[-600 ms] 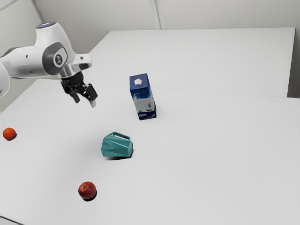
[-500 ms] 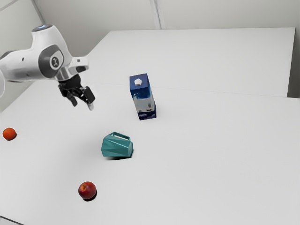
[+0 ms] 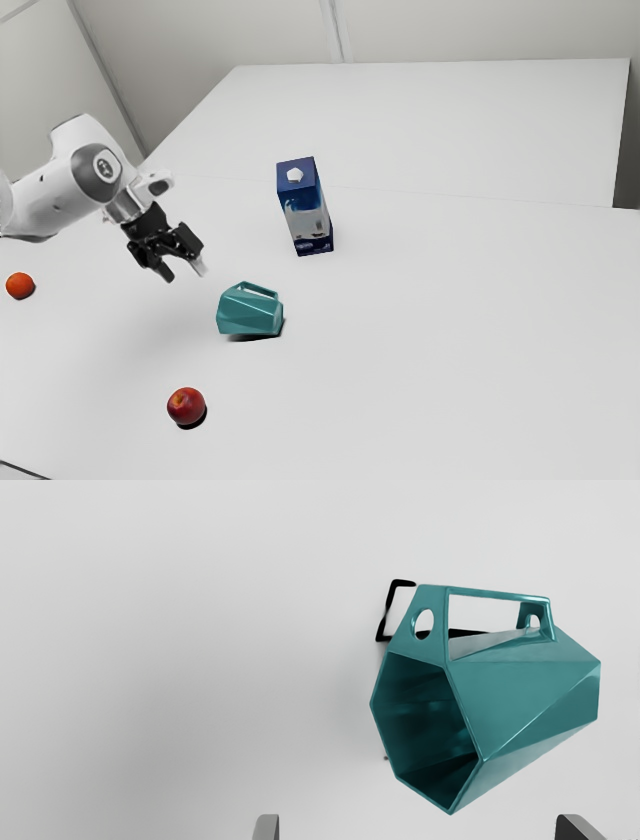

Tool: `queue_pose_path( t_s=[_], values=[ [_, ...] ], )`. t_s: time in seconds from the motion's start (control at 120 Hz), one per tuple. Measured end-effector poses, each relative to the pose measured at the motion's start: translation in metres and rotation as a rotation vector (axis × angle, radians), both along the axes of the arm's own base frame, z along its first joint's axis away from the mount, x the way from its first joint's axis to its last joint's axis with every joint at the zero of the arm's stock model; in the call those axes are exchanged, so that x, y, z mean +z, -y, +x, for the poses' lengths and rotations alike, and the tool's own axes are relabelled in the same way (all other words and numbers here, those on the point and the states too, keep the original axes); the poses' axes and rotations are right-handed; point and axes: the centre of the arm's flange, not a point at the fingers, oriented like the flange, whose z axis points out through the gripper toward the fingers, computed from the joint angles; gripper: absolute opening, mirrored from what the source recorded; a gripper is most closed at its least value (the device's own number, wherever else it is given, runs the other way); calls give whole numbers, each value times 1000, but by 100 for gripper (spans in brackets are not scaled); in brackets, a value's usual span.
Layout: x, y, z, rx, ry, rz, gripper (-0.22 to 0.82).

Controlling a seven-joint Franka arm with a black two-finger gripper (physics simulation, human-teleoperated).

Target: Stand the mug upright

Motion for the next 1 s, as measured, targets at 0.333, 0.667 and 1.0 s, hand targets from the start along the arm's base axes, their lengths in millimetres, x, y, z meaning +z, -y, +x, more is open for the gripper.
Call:
queue_pose_path(
  t_s=[0.333, 0.667, 1.0],
  values=[
    [-40, 46, 3, -95, 0, -125, 60],
    [-67, 30, -1, -34, 28, -302, 60],
    [-77, 37, -4, -37, 49, -467, 54]
  ],
)
